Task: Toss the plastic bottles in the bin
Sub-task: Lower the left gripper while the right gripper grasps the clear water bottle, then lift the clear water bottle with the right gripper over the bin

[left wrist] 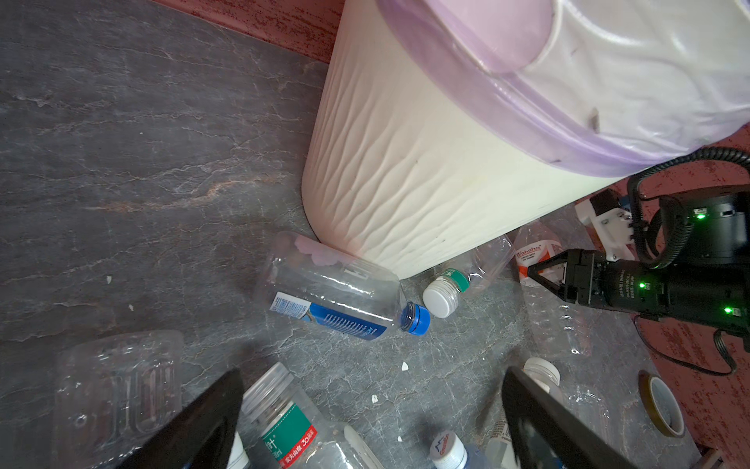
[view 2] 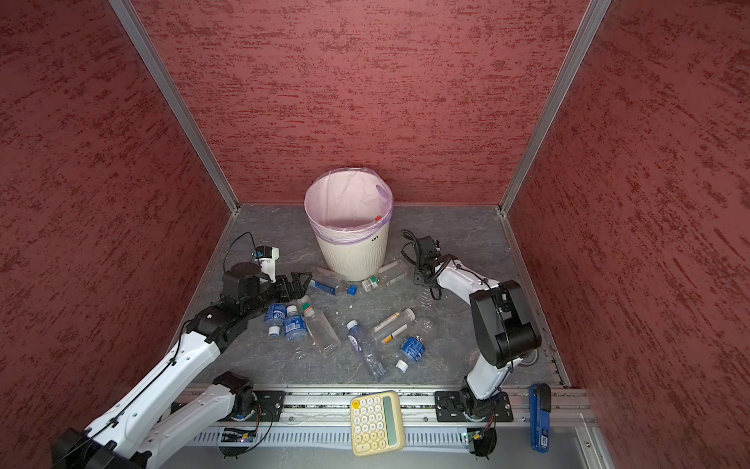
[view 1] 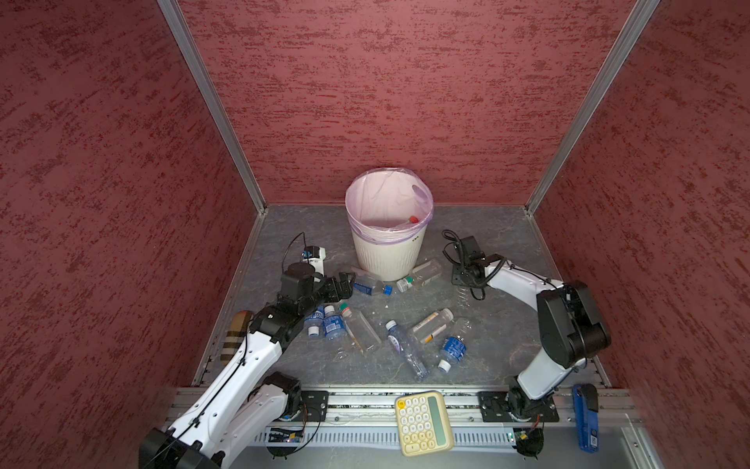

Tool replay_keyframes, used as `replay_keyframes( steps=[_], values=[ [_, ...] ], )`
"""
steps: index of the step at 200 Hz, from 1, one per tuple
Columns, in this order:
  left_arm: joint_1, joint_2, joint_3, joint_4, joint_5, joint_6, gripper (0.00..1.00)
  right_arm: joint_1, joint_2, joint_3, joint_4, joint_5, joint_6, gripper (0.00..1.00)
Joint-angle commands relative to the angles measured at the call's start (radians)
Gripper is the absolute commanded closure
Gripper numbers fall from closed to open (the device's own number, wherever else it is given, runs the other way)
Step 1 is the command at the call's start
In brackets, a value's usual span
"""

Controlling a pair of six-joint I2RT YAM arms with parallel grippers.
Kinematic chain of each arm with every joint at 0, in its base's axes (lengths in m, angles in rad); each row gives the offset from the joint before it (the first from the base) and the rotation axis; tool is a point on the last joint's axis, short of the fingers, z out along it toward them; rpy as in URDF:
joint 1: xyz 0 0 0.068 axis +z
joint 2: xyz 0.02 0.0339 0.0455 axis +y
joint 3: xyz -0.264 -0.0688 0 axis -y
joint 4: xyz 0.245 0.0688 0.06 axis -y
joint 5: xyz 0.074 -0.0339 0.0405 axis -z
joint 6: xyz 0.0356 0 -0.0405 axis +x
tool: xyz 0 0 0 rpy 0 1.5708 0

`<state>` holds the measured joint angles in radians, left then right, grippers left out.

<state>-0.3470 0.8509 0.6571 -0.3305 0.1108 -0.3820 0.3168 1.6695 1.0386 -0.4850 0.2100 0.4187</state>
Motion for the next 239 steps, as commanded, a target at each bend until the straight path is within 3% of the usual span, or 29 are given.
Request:
replay_keyframes(
  steps=[1,138,239],
  values=[
    [0.005,-0.007,0.013,-0.013,0.006,0.001,0.01,-0.006,-0.073,-0.01,0.012,0.026,-0.009,0.53],
    [-0.019,-0.003,-0.002,-0.051,0.022,-0.009,0.0,0.0,-0.489,-0.14,0.03,-0.019,-0.031,0.53],
    [-0.138,0.021,-0.016,-0.049,-0.045,-0.031,0.01,0.088,-0.783,-0.243,0.092,-0.015,-0.015,0.53]
  ],
)
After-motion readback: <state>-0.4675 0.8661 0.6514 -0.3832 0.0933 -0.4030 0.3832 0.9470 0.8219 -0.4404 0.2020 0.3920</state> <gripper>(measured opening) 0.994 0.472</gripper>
